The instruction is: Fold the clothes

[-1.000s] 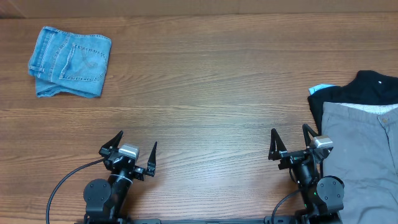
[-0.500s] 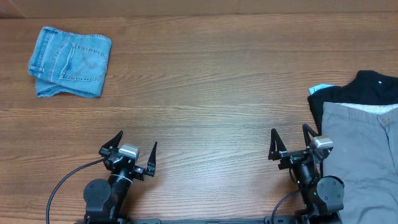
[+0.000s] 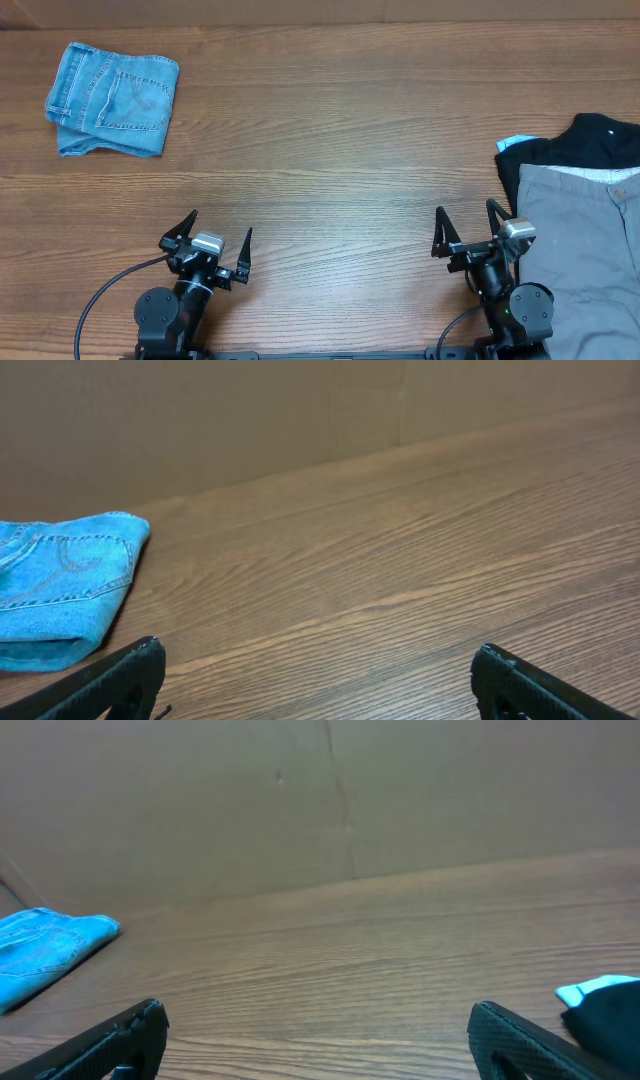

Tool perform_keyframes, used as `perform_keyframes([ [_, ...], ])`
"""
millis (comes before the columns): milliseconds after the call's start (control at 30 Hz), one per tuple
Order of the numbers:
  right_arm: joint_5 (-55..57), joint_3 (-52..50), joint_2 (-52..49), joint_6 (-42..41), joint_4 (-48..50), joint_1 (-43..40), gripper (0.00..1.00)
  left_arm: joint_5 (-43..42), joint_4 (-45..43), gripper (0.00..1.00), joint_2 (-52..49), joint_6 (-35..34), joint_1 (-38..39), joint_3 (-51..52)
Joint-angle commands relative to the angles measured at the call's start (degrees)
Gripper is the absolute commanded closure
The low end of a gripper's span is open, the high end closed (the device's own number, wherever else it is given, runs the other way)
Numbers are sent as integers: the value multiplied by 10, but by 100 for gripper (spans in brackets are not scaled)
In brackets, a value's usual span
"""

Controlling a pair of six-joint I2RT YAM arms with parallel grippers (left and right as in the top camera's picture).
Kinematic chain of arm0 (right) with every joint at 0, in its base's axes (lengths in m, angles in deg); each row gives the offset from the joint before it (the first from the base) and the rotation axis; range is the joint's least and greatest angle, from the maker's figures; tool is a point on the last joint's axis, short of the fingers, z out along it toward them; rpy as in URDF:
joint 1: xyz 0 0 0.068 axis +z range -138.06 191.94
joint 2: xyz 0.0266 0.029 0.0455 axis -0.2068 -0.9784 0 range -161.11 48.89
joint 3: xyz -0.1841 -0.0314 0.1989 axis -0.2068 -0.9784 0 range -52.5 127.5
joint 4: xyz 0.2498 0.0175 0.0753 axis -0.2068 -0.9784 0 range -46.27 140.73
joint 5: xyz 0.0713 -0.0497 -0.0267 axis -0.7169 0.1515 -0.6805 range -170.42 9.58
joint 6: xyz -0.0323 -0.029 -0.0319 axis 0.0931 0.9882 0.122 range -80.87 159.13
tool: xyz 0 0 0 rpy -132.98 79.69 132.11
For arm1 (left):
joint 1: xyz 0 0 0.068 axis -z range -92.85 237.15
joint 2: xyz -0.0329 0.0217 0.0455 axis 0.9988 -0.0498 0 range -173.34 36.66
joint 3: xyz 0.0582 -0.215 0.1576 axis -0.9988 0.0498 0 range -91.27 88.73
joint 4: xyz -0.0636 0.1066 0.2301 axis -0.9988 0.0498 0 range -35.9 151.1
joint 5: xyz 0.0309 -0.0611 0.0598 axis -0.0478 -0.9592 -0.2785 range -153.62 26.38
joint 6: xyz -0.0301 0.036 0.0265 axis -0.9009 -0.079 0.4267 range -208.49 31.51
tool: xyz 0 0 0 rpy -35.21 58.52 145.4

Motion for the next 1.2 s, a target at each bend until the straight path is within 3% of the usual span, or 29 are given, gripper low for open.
perform_keyframes([
  [0, -14, -6, 6, 0, 12, -2, 0, -8, -5, 0, 6, -5, 4, 3],
  [233, -122, -4, 6, -5, 92, -2, 0, -8, -93, 0, 6, -74, 4, -14],
  [300, -134, 7, 6, -46, 108, -2, 0, -3, -96, 0, 6, -84, 4, -33],
  [500, -145, 91, -10, -82, 30, -2, 0, 14, -56, 0, -45, -83, 4, -125],
  [733, -134, 263, -136, -80, -122, -2, 0, 13, 78, 0, -276, -83, 4, -324],
  [900, -134, 415, -300, -69, -241, -2, 0, 13, 222, 0, -476, -83, 4, -531],
  [1167, -134, 672, -588, -69, -484, -2, 0, -6, 428, 0, -694, -89, 4, -803],
])
